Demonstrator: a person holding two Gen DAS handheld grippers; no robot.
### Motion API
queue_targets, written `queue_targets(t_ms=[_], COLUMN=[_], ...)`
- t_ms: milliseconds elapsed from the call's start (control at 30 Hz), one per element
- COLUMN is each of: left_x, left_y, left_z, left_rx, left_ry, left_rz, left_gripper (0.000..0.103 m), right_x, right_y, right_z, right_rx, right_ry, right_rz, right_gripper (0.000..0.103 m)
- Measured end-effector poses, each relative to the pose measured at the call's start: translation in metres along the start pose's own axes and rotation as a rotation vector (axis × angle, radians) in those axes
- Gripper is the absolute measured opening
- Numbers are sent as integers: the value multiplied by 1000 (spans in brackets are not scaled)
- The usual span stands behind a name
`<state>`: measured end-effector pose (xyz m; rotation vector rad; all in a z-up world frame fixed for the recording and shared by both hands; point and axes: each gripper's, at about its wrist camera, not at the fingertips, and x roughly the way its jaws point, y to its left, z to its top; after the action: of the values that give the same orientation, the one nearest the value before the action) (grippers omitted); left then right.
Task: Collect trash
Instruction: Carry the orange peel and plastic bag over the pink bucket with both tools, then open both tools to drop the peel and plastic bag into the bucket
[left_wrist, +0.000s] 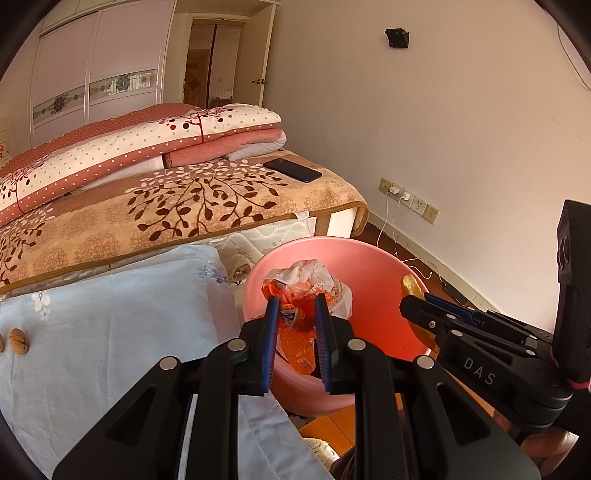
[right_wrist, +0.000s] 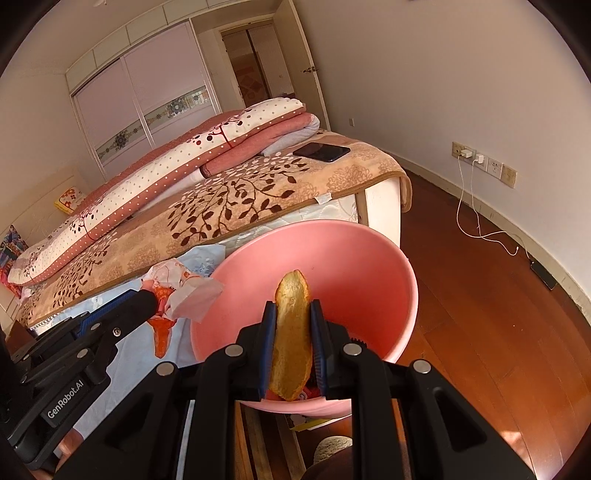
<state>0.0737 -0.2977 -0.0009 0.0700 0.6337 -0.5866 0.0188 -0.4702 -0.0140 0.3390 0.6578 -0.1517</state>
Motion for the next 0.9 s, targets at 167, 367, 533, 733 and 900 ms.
queue_targets(t_ms=[167,367,533,733,900], left_x=[16,30,39,45,45], left_y=[-3,-7,-8,-5,-4], left_z=[0,-4,-9,-10,-10], left_rx=[-10,-18,-35,-59,-69], left_ry=[23,54,69,80,81], left_rz=[-44,-62,-56,-59,-46], left_gripper=[19,19,19,20,21], right_x=[8,19,30,41,43], right_y=[-10,-19,-22,-23,-24], right_z=[1,0,-2,-3,-2], right_rx=[16,31,28,15,13], right_ry=[2,16,31,44,39], right_rz=[1,3,4,4,-5], right_gripper=[18,18,18,18,20])
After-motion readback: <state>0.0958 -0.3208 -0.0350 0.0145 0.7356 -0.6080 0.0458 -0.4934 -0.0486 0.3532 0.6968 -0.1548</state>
